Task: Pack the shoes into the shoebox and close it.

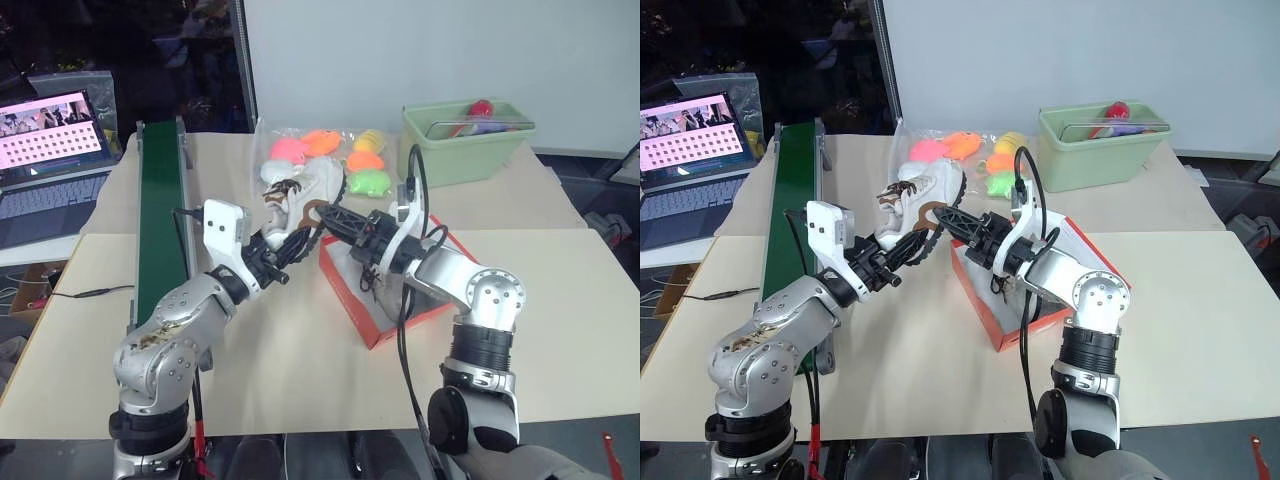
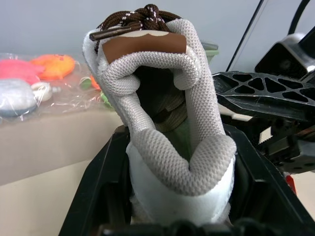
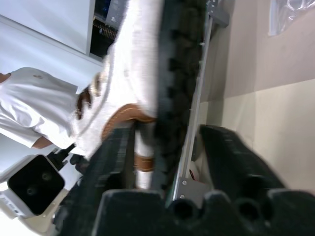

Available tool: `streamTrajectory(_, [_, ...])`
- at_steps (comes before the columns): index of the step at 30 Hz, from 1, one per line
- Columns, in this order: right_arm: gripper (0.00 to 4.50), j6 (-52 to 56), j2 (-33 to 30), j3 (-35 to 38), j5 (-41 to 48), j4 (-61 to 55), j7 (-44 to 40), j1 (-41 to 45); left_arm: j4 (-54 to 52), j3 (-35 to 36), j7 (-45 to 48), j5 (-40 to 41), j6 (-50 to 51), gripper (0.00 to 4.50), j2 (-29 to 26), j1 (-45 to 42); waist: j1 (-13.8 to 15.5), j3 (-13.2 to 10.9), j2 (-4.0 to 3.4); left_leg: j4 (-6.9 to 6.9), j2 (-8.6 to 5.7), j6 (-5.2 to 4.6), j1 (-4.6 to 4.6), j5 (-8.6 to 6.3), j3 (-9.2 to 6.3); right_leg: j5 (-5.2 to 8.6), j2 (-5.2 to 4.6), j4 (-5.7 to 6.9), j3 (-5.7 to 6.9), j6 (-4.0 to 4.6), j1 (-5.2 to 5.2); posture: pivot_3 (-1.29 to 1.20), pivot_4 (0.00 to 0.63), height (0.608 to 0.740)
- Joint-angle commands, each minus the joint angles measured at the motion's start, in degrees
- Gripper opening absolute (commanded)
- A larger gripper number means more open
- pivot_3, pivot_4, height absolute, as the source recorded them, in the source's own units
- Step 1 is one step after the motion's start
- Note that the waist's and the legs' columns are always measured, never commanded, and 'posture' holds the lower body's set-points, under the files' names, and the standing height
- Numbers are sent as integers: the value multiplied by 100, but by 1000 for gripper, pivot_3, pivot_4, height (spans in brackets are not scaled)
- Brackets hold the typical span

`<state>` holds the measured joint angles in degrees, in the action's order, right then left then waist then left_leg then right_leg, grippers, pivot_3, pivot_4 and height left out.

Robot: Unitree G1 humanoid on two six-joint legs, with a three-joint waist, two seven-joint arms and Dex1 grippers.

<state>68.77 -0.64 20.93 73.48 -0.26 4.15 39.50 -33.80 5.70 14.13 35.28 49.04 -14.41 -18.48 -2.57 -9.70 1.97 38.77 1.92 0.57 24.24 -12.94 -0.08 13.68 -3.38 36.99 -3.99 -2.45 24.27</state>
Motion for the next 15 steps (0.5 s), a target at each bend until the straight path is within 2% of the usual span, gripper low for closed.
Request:
streamTrajectory(1, [738, -216, 64, -103, 186, -144, 33, 220, -205, -319, 224, 241, -27, 2249, 35, -186, 2, 0, 0, 0, 0, 0, 0, 0, 0, 0, 0, -1, 0, 0, 0, 0, 150, 729])
streamTrajectory(2, [400, -215, 70, -104, 212, -147, 44, 218, -203, -320, 218, 238, -29, 2249, 40, -188, 2, 0, 0, 0, 0, 0, 0, 0, 0, 0, 0, -1, 0, 0, 0, 0, 150, 729])
streamTrajectory(4, [50, -221, 86, -101, 261, -142, 66, 218, -191, -319, 213, 234, -34, 2249, 42, -194, 3, 0, 0, 0, 0, 0, 0, 0, 0, 0, 0, -1, 0, 0, 0, 0, 150, 729])
streamTrajectory(9, [47, -265, 194, -79, 622, -218, 215, 212, -206, -355, 203, 205, -21, 2249, 15, -194, 3, 0, 0, -1, 0, 0, 1, 0, 0, 0, 0, -2, 0, 0, 0, 0, 150, 729])
streamTrajectory(14, [47, -1196, 686, 272, 1031, -347, 873, 381, -176, -521, 364, -180, -344, 2249, -300, 16, -30, 0, -1, -4, 4, 0, -2, 0, 0, 0, 4, 0, -1, 0, 2, 0, 150, 729])
streamTrajectory(15, [47, -1378, 751, 354, 1105, -318, 1015, 430, -167, -460, 375, -119, -402, 2546, -275, 27, -18, 0, -1, -5, 5, 0, -1, 0, 0, 0, 5, 0, -2, 1, 4, 0, 150, 729])
